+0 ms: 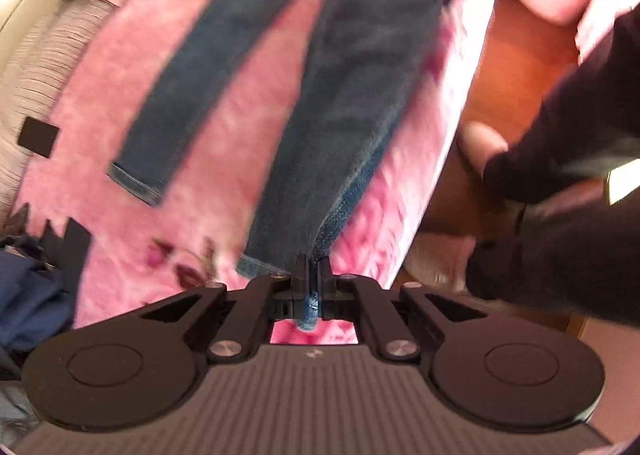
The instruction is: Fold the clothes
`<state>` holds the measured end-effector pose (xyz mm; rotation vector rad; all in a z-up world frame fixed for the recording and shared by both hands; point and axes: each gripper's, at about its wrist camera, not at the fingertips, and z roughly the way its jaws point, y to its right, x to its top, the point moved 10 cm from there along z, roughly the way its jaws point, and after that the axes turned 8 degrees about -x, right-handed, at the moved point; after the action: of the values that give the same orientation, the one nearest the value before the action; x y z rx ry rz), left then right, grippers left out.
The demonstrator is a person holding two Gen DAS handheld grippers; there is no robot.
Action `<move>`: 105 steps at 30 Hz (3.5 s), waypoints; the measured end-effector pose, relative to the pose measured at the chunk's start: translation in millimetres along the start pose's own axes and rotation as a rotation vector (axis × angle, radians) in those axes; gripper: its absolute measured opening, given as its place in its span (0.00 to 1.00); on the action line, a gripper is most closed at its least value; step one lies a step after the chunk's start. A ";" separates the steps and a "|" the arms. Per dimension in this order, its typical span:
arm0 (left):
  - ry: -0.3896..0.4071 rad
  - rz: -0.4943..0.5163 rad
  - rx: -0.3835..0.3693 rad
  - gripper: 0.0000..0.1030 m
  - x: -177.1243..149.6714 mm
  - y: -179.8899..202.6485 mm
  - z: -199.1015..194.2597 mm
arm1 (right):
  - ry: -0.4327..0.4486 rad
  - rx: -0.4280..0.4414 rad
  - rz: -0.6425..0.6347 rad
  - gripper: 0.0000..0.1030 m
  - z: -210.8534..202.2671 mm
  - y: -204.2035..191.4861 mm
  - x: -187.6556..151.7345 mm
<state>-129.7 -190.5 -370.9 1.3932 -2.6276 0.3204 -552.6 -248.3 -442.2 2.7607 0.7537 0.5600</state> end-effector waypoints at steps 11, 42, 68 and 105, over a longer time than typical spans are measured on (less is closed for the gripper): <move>0.010 -0.021 0.067 0.04 -13.2 -9.0 25.7 | -0.004 -0.052 0.023 0.04 6.4 2.3 0.5; 0.253 -1.440 -0.675 0.27 -49.3 -143.1 81.8 | 0.031 0.265 -0.322 0.45 84.0 25.1 155.0; 0.178 -1.096 -0.311 0.08 -51.0 -151.0 68.8 | -0.036 0.101 0.287 0.45 68.3 74.9 96.3; -0.054 0.319 0.335 0.04 93.8 -208.7 149.2 | -0.181 -0.211 0.818 0.46 -13.8 209.8 -28.8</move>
<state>-13.7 -417.6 -468.9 1.0636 -2.9425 0.8046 -488.9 -438.8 -373.4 2.7694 -0.4865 0.4655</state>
